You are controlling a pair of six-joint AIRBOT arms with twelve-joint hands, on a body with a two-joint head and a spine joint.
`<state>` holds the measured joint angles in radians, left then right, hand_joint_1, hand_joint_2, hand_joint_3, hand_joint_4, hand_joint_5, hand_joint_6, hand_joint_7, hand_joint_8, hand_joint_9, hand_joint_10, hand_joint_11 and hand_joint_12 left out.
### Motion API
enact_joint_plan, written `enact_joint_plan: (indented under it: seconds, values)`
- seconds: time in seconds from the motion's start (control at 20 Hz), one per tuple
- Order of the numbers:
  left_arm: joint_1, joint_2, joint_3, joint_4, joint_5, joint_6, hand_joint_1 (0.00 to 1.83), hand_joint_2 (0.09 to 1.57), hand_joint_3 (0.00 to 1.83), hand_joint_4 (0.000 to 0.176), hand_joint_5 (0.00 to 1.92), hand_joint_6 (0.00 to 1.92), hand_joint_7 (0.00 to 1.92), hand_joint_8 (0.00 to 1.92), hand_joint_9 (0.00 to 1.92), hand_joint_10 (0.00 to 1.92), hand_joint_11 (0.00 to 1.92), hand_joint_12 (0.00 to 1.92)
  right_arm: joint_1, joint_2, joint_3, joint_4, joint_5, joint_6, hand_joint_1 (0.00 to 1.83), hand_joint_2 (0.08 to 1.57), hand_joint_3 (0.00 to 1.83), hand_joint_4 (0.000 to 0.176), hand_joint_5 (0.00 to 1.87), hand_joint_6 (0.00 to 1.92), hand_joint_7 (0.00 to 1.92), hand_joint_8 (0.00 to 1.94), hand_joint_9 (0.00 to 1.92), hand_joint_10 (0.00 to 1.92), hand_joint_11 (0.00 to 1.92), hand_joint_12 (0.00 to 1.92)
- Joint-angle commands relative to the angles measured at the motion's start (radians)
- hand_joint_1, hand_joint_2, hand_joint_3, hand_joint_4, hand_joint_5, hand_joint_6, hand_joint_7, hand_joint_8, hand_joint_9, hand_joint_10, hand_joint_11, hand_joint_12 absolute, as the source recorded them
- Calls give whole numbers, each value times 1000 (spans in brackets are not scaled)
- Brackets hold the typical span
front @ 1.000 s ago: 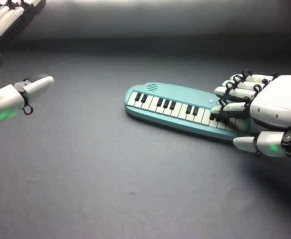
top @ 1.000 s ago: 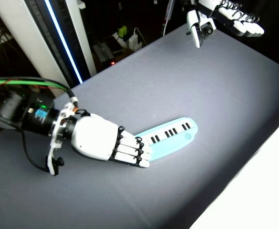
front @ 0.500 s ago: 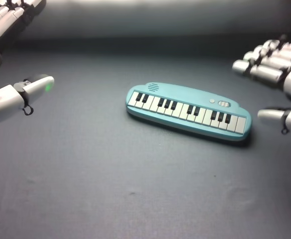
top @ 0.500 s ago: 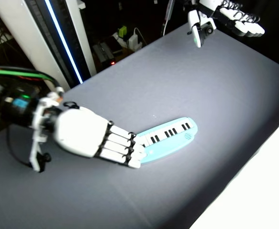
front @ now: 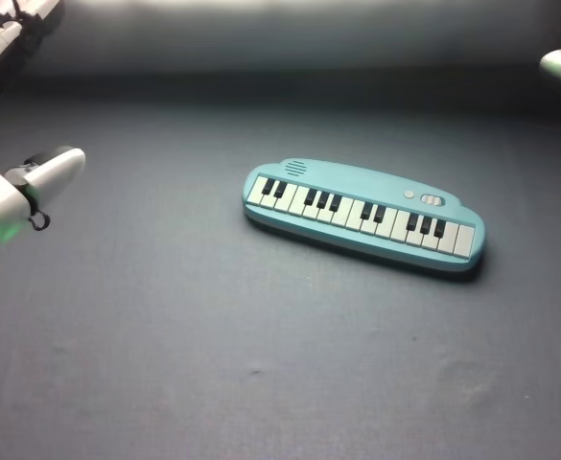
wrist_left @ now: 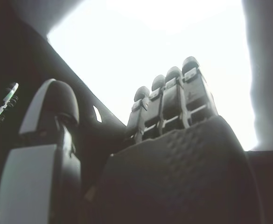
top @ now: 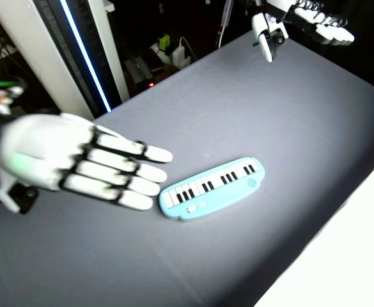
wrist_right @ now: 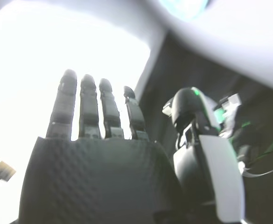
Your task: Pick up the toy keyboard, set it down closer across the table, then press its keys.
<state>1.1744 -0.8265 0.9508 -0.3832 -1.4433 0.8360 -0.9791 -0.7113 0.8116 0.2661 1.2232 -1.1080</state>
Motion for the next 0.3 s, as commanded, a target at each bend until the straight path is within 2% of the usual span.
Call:
enact_joint_plan:
  seconds: [0.0, 0.05, 0.1, 0.15, 0.25]
  values:
    - [4, 8, -1, -20, -198, -13, 423, 1394, 24, 93, 0, 0, 0, 0, 0, 0, 16, 10, -25, 14, -11, 13, 266, 20, 312, 1395, 0, 34, 0, 0, 0, 0, 0, 0, 9, 5]
    - [15, 8, -7, -25, -232, -22, 391, 1417, 21, 81, 0, 0, 0, 0, 0, 0, 4, 8, -58, 19, -15, 22, 321, 49, 377, 1373, 0, 15, 0, 0, 0, 0, 0, 0, 1, 0]
    - [26, 8, -13, -30, -266, -25, 393, 1424, 0, 80, 0, 0, 0, 0, 36, 0, 1, 108, -102, 23, -15, 30, 383, 93, 368, 1366, 0, 0, 0, 0, 0, 0, 8, 3, 10, 5]
    - [31, 11, -20, -32, -285, -29, 427, 1422, 0, 123, 0, 0, 0, 0, 6, 0, 0, 21, -151, 27, -16, 45, 452, 132, 442, 1368, 0, 0, 0, 0, 0, 0, 1, 0, 1, 0]
    - [26, 13, -22, -19, -286, -30, 619, 1359, 0, 151, 0, 0, 0, 0, 0, 0, 0, 0, -223, 45, -34, 88, 539, 151, 410, 1340, 0, 0, 0, 0, 0, 0, 37, 13, 17, 9]
